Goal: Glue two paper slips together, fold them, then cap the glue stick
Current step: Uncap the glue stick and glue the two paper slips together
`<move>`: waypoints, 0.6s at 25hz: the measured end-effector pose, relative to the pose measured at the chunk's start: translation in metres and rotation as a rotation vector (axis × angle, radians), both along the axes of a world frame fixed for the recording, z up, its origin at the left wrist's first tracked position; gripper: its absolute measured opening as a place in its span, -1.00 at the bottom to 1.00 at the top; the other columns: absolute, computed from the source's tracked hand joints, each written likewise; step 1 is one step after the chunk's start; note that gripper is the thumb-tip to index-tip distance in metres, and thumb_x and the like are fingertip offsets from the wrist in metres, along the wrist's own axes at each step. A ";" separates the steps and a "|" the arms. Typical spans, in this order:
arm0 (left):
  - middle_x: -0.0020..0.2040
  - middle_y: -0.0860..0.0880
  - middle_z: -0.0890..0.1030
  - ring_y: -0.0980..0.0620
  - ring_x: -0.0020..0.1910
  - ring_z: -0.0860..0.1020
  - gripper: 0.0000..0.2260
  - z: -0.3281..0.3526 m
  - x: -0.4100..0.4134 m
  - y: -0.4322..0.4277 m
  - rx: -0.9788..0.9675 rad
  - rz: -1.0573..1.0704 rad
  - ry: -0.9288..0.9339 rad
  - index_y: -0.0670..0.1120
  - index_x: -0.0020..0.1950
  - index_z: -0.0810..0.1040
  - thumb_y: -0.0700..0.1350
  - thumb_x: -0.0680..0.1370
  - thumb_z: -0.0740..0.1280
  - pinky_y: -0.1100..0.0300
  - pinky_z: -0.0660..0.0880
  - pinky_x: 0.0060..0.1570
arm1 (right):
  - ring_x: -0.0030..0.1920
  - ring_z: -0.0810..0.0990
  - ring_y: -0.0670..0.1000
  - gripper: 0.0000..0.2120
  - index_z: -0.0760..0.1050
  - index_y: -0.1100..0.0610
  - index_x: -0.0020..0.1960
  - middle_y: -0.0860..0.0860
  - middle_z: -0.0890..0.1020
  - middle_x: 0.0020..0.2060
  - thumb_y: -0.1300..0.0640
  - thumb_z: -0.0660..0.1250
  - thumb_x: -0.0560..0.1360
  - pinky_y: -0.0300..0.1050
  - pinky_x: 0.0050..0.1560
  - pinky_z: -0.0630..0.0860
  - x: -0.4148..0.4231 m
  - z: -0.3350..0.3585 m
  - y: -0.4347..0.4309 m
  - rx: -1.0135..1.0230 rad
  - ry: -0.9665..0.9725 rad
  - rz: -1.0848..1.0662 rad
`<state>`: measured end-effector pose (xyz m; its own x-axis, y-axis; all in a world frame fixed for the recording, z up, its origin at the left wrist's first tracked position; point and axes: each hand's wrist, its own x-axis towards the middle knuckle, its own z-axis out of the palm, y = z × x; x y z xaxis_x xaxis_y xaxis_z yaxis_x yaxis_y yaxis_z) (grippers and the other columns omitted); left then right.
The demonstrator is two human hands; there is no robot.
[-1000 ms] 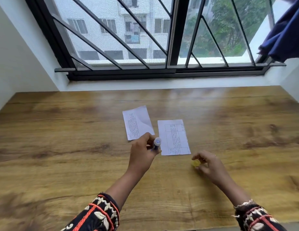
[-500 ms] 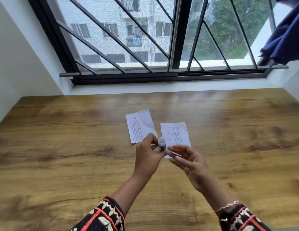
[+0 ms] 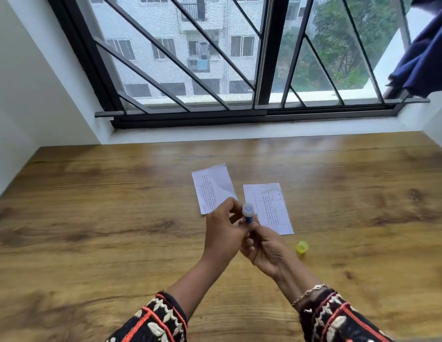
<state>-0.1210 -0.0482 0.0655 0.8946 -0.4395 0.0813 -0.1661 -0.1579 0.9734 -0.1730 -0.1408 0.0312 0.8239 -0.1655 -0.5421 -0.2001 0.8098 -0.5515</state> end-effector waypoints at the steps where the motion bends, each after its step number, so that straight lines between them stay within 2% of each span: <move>1: -0.42 0.17 0.53 0.26 -0.37 0.52 -0.74 0.000 -0.002 0.001 0.008 -0.007 -0.005 -0.16 -0.33 0.43 -0.39 0.29 0.49 0.41 0.49 -0.32 | -0.62 0.38 -0.13 -0.73 0.51 0.17 -0.24 -0.01 0.47 -0.55 0.10 0.17 0.55 -0.36 -0.61 0.31 0.001 0.001 0.000 -0.042 0.038 0.031; 3: -0.42 0.14 0.53 0.26 -0.37 0.52 -0.77 -0.002 -0.002 0.003 -0.006 0.006 -0.007 -0.22 -0.31 0.44 -0.39 0.29 0.49 0.44 0.48 -0.30 | -0.56 0.45 -0.12 -0.72 0.54 0.17 -0.21 0.01 0.53 -0.49 0.02 0.20 0.53 -0.33 -0.57 0.40 0.002 0.002 0.000 -0.036 0.024 0.026; 6: -0.40 0.12 0.56 0.23 -0.35 0.54 -0.76 -0.002 0.003 0.005 -0.051 0.039 0.014 -0.18 -0.31 0.46 -0.39 0.29 0.49 0.39 0.51 -0.23 | -0.29 0.65 -0.08 -0.75 0.54 0.27 0.01 0.08 0.67 -0.24 0.14 0.32 0.40 -0.28 -0.27 0.61 -0.001 0.001 -0.003 0.081 -0.125 -0.022; 9: -0.39 0.17 0.57 0.23 -0.32 0.55 -0.72 -0.003 0.007 0.005 -0.059 0.027 0.015 -0.10 -0.32 0.45 -0.38 0.27 0.50 0.26 0.57 -0.16 | -0.19 0.67 -0.03 -0.46 0.58 0.28 0.03 0.11 0.69 -0.13 0.29 0.60 0.07 -0.26 -0.16 0.62 -0.006 -0.007 -0.006 0.101 -0.200 -0.012; 11: -0.38 0.11 0.55 0.24 -0.32 0.56 -0.72 -0.003 0.005 0.005 -0.056 0.023 0.008 -0.11 -0.32 0.45 -0.39 0.28 0.49 0.22 0.57 -0.17 | -0.24 0.66 -0.04 -0.43 0.60 0.30 -0.03 0.11 0.69 -0.19 0.25 0.64 -0.01 -0.28 -0.19 0.61 -0.006 -0.006 -0.004 0.089 -0.188 -0.005; 13: -0.40 0.11 0.55 0.23 -0.35 0.55 -0.75 -0.004 0.003 0.004 -0.057 0.019 0.012 -0.15 -0.31 0.45 -0.40 0.30 0.47 0.32 0.54 -0.28 | -0.41 0.59 -0.08 -0.63 0.58 0.30 -0.11 0.07 0.63 -0.36 0.23 0.56 0.13 -0.32 -0.37 0.56 -0.003 -0.003 -0.001 0.086 -0.129 -0.001; 15: -0.44 0.16 0.55 0.25 -0.39 0.54 -0.74 -0.003 0.002 0.005 -0.057 0.008 0.022 -0.15 -0.33 0.44 -0.41 0.30 0.47 0.43 0.48 -0.37 | -0.53 0.43 -0.12 -0.86 0.51 0.22 -0.17 0.00 0.50 -0.50 0.19 0.35 0.29 -0.35 -0.53 0.38 -0.001 0.003 0.001 -0.014 -0.030 0.044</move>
